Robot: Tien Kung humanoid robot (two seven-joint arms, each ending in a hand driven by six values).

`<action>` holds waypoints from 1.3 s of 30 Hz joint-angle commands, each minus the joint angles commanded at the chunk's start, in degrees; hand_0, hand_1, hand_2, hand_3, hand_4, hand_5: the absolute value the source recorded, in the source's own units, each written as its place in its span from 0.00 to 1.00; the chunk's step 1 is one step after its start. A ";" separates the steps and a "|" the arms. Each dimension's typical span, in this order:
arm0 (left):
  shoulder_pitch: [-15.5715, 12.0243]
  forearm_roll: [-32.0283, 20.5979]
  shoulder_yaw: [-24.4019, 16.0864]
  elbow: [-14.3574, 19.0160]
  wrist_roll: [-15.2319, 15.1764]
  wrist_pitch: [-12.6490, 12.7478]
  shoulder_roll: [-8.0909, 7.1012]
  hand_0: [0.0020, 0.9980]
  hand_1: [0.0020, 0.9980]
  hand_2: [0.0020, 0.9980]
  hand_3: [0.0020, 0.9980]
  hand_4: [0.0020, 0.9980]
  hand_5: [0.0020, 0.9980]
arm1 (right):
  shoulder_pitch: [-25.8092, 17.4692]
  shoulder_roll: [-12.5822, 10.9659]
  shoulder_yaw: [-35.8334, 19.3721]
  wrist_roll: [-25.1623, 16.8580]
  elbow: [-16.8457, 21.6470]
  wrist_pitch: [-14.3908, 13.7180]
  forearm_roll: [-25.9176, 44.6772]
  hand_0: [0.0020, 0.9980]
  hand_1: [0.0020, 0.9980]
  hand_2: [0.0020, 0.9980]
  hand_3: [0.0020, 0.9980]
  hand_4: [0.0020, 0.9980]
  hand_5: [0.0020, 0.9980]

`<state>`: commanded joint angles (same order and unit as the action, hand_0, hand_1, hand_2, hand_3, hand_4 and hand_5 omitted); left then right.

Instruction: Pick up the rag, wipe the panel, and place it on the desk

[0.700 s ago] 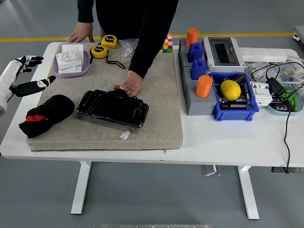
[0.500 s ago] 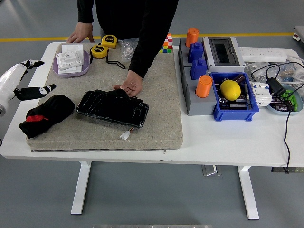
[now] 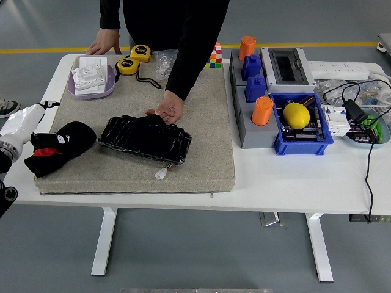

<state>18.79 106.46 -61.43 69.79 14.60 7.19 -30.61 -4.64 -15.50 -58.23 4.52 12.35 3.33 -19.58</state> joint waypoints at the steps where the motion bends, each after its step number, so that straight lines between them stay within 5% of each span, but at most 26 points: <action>1: 0.16 0.04 0.38 -0.34 -0.04 0.02 0.14 0.85 0.94 0.93 0.90 0.89 0.30 | 0.00 -0.01 0.07 0.00 0.00 0.00 0.05 0.74 0.69 0.70 0.62 1.00 0.54; 25: 2.45 -0.63 5.55 -8.31 -1.15 2.09 2.15 0.80 0.89 0.91 0.89 0.92 0.33 | -0.13 -0.07 0.84 -0.23 0.36 0.01 0.48 0.74 0.69 0.70 0.62 1.00 0.55; 39: 3.04 -2.87 6.35 -10.00 -2.15 4.29 3.00 0.72 0.76 0.86 0.88 0.90 0.33 | 0.01 0.03 0.22 -0.20 0.35 -0.08 0.32 0.75 0.69 0.70 0.62 1.00 0.55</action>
<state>21.83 103.59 -55.08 59.79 12.45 11.48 -27.61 -4.64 -15.47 -58.00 4.32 12.70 3.25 -19.26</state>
